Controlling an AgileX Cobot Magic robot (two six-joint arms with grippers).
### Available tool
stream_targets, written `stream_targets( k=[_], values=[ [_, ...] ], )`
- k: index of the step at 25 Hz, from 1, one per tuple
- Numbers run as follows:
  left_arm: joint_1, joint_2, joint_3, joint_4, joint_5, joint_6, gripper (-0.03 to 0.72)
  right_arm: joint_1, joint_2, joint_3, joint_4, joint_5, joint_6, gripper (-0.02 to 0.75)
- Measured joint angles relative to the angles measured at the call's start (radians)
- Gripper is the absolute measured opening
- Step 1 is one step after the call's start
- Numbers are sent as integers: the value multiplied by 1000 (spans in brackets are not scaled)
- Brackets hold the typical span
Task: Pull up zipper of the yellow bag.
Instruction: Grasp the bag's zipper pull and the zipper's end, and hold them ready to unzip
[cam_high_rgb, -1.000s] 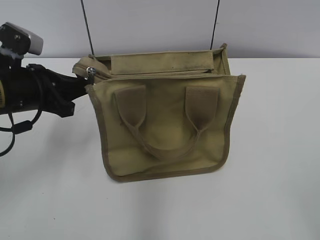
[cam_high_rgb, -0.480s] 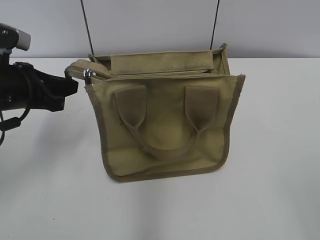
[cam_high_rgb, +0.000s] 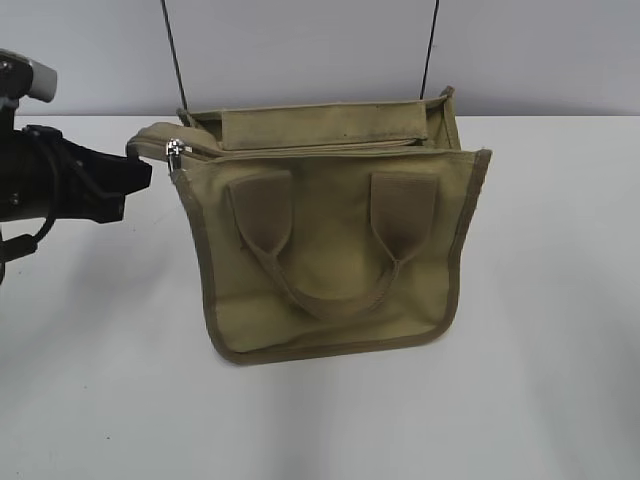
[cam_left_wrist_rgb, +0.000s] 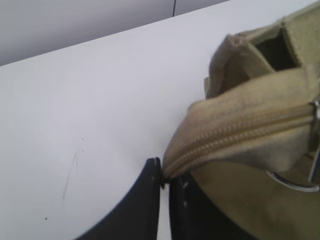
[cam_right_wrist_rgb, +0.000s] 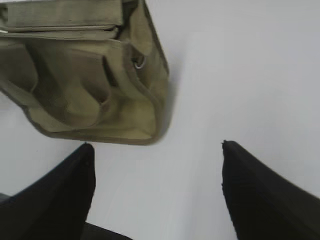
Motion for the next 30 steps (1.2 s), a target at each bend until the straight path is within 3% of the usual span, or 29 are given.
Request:
stream_targets(
  k=[4, 7, 9, 15, 17, 22, 30],
  values=[
    [0, 0, 0, 1, 0, 0, 9, 37, 206, -121, 37, 2, -79, 562],
    [0, 0, 0, 1, 0, -1, 9, 150, 358, -223, -4, -29, -40, 552],
    [0, 0, 0, 1, 0, -1, 9, 268, 441, -291, -88, -55, 66, 549],
    [0, 0, 0, 2, 2, -1, 9, 664, 771, -538, -503, -76, 505, 547],
    [0, 0, 0, 2, 3, -1, 9, 756, 883, -639, -571, -62, 593, 546],
    [0, 0, 0, 2, 3, -1, 9, 884, 1156, -951, -575, 21, 720, 540],
    [0, 0, 0, 2, 3, -1, 9, 925, 1447, -1329, -375, 227, 760, 449]
  ],
)
